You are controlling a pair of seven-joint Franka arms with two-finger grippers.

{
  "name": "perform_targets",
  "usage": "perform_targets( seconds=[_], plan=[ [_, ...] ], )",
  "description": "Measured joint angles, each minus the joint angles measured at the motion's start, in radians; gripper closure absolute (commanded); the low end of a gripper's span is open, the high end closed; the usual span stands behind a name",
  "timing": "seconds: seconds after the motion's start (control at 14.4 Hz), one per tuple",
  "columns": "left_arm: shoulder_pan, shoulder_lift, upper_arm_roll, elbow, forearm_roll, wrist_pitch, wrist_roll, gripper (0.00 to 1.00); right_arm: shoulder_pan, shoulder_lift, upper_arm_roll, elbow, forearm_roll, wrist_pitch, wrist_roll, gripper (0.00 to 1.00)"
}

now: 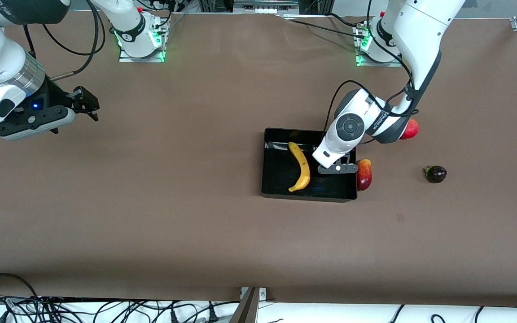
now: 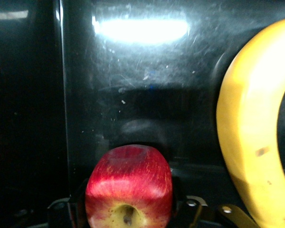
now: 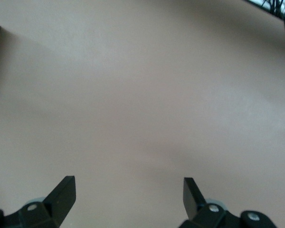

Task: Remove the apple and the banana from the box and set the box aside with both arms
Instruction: 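Grasp the red-yellow apple with the left gripper and lift it out, then lower the apple onto the table beside the box and open the left gripper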

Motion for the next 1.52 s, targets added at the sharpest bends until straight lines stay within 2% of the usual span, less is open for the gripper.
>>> perform_targets(
  seconds=[0.14,0.21,0.55,0.62,0.76,0.9,1.11,1.32,1.52],
  plan=[
    [0.001,-0.01,0.0,0.028,0.0,-0.017,0.0,0.67,0.0,-0.006,-0.009,0.0,0.017,-0.054,0.0,0.0],
    [0.004,-0.027,-0.001,0.052,0.0,-0.065,0.0,0.66,0.0,-0.012,-0.01,0.0,0.026,-0.074,0.0,0.0],
    [0.013,-0.164,-0.001,0.293,0.0,-0.609,0.038,0.64,0.0,-0.023,-0.018,0.0,0.068,-0.077,0.001,0.0],
    [0.03,-0.176,0.0,0.312,0.001,-0.671,0.079,0.64,-0.001,-0.022,-0.029,-0.001,0.069,-0.072,0.001,0.0],
    [0.096,-0.178,0.003,0.302,0.003,-0.7,0.173,0.64,-0.002,-0.018,-0.054,-0.001,0.069,-0.052,-0.002,0.0],
    [0.184,-0.167,0.005,0.25,0.007,-0.661,0.271,0.64,-0.002,-0.015,-0.06,-0.001,0.069,-0.035,-0.003,0.0],
    [0.282,-0.178,0.006,0.071,0.008,-0.421,0.413,0.61,-0.002,-0.014,-0.06,-0.001,0.069,-0.027,-0.003,0.0],
    [0.293,-0.204,0.004,-0.162,0.049,-0.142,0.432,0.56,-0.002,-0.014,-0.06,-0.002,0.07,-0.027,-0.003,0.0],
    [0.321,-0.208,0.005,-0.273,0.093,-0.01,0.432,0.48,-0.002,-0.014,-0.06,-0.002,0.07,-0.026,-0.003,0.0]
  ],
)
